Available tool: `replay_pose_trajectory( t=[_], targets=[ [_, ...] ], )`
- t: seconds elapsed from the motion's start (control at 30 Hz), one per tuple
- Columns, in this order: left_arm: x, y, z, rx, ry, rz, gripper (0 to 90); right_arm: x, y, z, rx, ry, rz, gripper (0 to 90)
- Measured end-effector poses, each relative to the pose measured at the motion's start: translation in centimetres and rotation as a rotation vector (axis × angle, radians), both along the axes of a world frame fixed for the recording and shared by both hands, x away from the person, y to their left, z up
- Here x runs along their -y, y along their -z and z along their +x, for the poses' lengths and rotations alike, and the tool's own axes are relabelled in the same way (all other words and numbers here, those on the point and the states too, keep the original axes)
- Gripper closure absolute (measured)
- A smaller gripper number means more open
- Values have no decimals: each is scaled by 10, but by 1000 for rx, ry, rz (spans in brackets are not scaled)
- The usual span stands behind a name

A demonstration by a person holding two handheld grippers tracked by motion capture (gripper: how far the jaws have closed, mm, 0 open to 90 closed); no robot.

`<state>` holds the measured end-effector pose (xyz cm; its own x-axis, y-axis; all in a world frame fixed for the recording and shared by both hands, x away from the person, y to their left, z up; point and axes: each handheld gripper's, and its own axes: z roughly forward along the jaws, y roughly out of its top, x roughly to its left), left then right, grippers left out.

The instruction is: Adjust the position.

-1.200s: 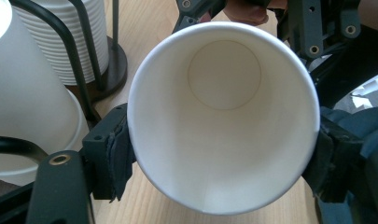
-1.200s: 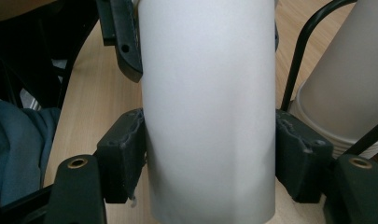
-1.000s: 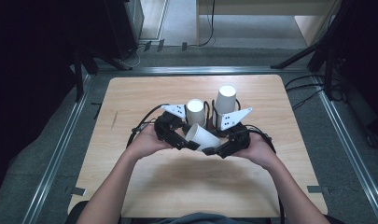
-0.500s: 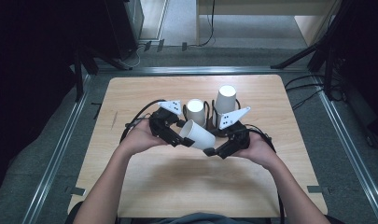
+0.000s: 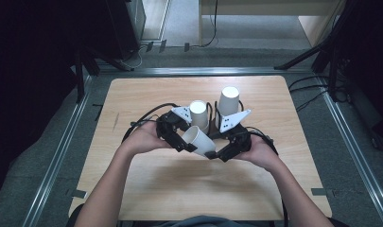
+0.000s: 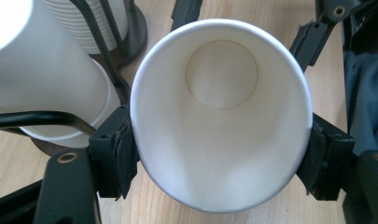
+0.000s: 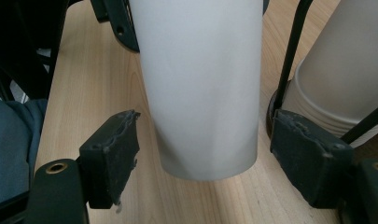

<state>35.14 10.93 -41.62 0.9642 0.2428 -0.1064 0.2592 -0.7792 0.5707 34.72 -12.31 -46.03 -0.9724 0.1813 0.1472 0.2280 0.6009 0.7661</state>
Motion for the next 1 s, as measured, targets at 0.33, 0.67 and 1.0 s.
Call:
replay_pose_trajectory(
  t=[0.33, 0.67, 1.0],
  targets=[
    [11, 3, -3, 17, 31, 53, 254, -7, 7, -1, -10, -10, -35, 250],
    [16, 7, -5, 5, 53, 51, 244, -15, 11, -3, -19, -46, -49, 317],
    [13, 7, -4, -1, 31, -1, 176, -12, 8, -3, 3, -40, -44, 321]
  ],
)
